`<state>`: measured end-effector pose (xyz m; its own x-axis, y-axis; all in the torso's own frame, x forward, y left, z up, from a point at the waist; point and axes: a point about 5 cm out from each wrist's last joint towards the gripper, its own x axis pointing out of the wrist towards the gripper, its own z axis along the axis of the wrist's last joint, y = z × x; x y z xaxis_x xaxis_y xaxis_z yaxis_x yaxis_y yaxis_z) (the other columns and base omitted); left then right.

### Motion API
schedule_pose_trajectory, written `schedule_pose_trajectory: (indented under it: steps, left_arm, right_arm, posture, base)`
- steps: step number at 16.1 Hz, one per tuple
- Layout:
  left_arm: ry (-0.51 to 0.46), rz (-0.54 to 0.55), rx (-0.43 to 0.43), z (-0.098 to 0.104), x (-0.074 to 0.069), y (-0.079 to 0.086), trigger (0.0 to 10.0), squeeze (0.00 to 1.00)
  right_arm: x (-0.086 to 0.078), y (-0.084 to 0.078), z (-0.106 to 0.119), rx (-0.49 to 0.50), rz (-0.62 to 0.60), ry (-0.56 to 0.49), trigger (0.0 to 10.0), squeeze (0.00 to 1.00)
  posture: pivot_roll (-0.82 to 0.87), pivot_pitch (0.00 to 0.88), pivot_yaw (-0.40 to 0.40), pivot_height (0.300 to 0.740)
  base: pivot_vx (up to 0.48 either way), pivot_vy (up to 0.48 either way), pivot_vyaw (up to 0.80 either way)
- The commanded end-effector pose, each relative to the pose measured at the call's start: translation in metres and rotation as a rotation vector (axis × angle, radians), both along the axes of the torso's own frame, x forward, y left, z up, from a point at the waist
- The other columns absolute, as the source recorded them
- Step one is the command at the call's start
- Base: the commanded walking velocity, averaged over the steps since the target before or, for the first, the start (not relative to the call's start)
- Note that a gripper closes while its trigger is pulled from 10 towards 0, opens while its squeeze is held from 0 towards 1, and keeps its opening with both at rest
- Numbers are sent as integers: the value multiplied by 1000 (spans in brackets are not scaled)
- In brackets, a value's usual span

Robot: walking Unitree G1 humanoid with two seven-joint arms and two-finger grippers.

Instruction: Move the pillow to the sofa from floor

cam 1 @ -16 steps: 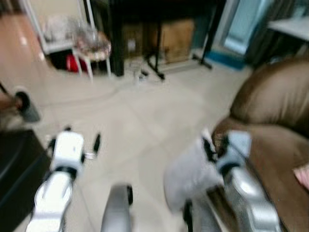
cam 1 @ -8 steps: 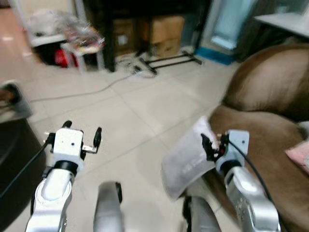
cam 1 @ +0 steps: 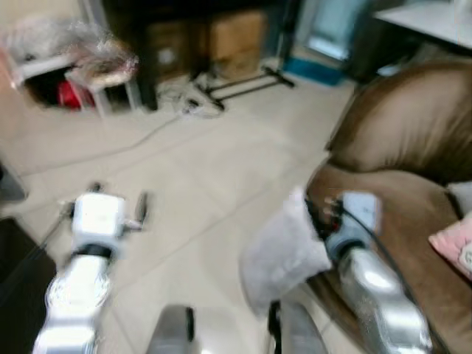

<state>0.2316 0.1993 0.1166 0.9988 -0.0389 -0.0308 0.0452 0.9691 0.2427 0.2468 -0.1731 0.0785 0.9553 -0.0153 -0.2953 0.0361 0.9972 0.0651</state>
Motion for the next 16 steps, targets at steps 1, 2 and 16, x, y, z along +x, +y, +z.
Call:
schedule_pose_trajectory:
  steps: [1,2,16]
  left_arm:
    - [6,27,20,0,-3,10,10000,0]
    - [6,27,20,0,-3,10,10000,0]
    - [42,21,50,-8,-7,5,10000,0]
  right_arm:
    - [4,10,6,20,27,-30,10000,0]
    - [4,10,5,19,29,-29,10000,0]
    - [5,2,-8,-60,175,49,10000,0]
  posture:
    - [-12,0,-54,575]
    - [-12,0,-54,575]
    - [-20,0,-49,575]
  base:
    - [281,0,0]
    - [281,0,0]
    - [76,0,227]
